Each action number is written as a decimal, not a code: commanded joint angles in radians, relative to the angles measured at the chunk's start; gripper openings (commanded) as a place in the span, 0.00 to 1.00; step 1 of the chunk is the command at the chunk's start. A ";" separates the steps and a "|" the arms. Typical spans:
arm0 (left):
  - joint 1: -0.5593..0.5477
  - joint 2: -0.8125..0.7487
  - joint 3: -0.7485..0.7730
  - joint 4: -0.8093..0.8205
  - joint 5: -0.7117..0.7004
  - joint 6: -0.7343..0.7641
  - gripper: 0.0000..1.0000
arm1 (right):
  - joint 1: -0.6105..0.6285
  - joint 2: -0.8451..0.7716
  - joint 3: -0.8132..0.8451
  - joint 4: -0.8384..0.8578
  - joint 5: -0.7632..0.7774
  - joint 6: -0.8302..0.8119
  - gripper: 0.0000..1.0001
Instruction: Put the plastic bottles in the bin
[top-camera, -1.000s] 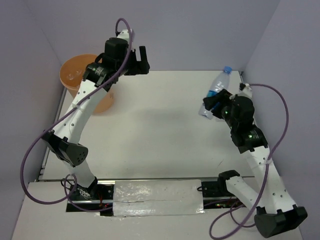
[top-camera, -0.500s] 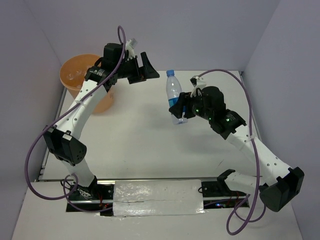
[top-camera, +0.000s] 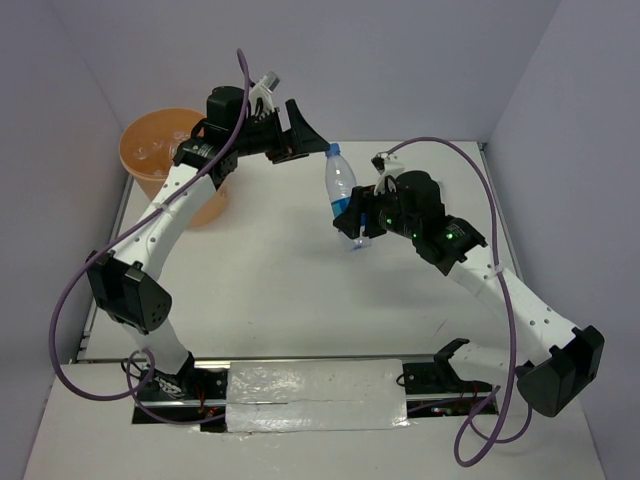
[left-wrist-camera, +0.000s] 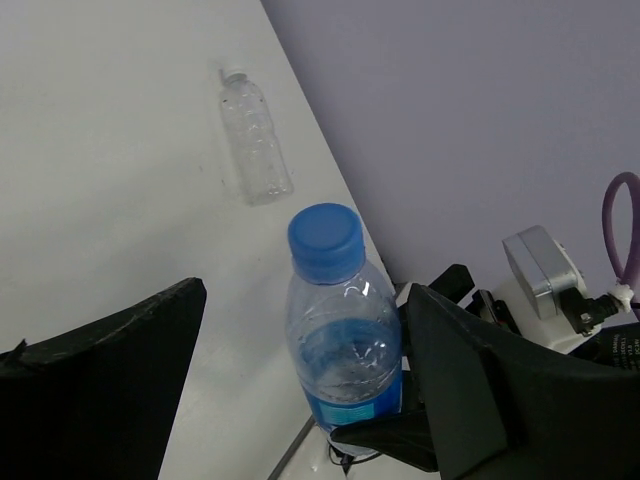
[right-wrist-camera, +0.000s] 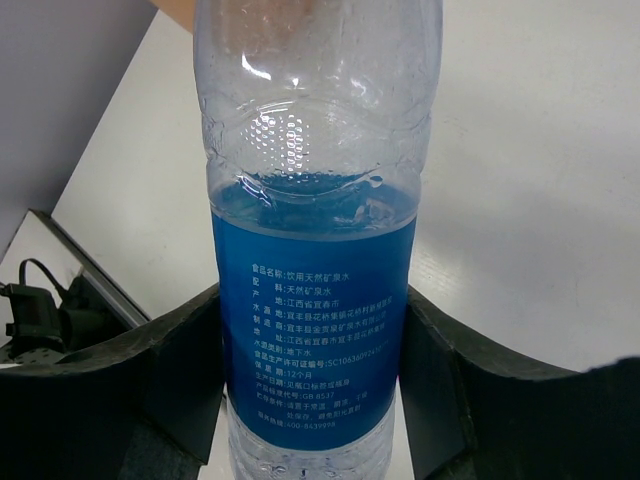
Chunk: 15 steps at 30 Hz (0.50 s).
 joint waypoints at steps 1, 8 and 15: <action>-0.031 -0.010 0.041 0.062 0.037 -0.005 0.94 | 0.012 0.001 0.049 0.005 -0.005 -0.018 0.66; -0.049 0.053 0.069 0.060 0.017 -0.011 0.87 | 0.022 0.004 0.058 0.000 -0.009 -0.021 0.66; -0.074 0.096 0.094 0.057 -0.005 -0.006 0.80 | 0.028 0.007 0.061 -0.007 -0.012 -0.026 0.66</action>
